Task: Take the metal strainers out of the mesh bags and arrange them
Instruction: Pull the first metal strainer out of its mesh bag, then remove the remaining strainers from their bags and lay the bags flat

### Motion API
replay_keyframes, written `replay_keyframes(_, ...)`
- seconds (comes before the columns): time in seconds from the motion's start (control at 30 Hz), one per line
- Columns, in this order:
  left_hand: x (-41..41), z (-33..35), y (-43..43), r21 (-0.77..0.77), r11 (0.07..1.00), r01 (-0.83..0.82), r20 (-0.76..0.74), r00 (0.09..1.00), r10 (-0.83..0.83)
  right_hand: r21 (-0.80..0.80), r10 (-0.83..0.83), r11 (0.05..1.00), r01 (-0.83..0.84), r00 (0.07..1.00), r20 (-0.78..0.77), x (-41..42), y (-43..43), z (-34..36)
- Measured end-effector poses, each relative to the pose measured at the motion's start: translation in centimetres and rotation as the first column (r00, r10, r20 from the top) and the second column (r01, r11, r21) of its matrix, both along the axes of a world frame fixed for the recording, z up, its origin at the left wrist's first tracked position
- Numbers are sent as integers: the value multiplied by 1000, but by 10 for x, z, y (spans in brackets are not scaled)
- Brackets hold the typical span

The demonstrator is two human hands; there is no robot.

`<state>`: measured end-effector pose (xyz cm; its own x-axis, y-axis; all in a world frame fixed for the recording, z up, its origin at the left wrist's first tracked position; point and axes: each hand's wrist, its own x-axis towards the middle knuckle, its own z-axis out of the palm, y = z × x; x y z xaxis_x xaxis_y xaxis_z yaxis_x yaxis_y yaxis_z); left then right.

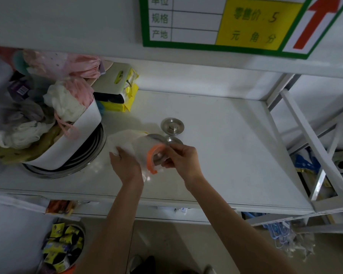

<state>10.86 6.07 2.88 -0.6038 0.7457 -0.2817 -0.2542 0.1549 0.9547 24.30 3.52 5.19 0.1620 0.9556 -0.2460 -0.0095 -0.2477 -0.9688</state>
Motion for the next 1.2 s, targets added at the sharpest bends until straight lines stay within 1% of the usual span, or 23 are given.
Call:
replay_keyframes(0.1, -13, 5, 8, -67, 997, 30, -33, 999, -32, -24, -43, 999, 44, 999, 29, 19, 4, -5)
replay_keyframes(0.2, -23, 23, 10, -126, 991, 47, -41, 998, -53, -99, 29, 995, -10, 981, 191, 37, 5, -23)
replay_keyframes(0.27, -31, 30, 12, -107, 990, 96, -17, 995, -99, -167, 98, 985, -51, 952, 291, 43, 1, -40)
replay_keyframes(0.33, -39, 32, 14, -27, 988, 153, 95, 984, -150, -222, 160, 972, -77, 907, 389, 47, -4, -56)
replay_keyframes(0.37, -43, 32, 15, 25, 980, 195, 120, 973, -197, -245, 186, 966, -83, 882, 433, 48, -6, -62)
replay_keyframes(0.4, -45, 33, 15, 74, 966, 248, 93, 963, -254, -265, 205, 961, -84, 858, 471, 49, -8, -66)
replay_keyframes(0.47, -50, 34, 16, 93, 948, 304, -7, 952, -305, -274, 220, 958, -83, 825, 521, 49, -8, -68)
replay_keyframes(0.53, -54, 32, 17, 125, 926, 357, -31, 934, -356, -255, 220, 963, -86, 794, 566, 48, -6, -68)
replay_keyframes(0.63, -56, 32, 14, 103, 918, 383, -15, 923, -384, -217, 224, 971, -103, 718, 659, 43, -5, -67)
replay_keyframes(0.73, -53, 35, 10, 79, 910, 407, 15, 912, -409, -217, 263, 965, -149, 596, 759, 38, -6, -67)
replay_keyframes(0.8, -49, 37, 7, 78, 886, 456, 18, 888, -459, -234, 288, 958, -168, 559, 778, 37, -7, -67)
replay_keyframes(0.87, -42, 41, 6, 64, 860, 506, -10, 862, -506, -251, 308, 951, -179, 532, 788, 38, -6, -65)
replay_keyframes(0.97, -24, 49, 9, 41, 790, 612, -86, 789, -608, -245, 312, 949, -196, 513, 800, 47, -3, -55)
replay_keyframes(1.03, -12, 53, 12, 26, 724, 689, -155, 718, -678, -225, 300, 951, -211, 457, 837, 56, 0, -43)
replay_keyframes(1.13, 7, 54, 16, -53, 604, 795, -289, 567, -771, -173, 251, 952, -251, 321, 913, 74, 3, -17)
replay_keyframes(1.2, 21, 57, 17, -113, 512, 852, -362, 444, -819, -102, 196, 947, -306, 296, 935, 86, 5, 3)
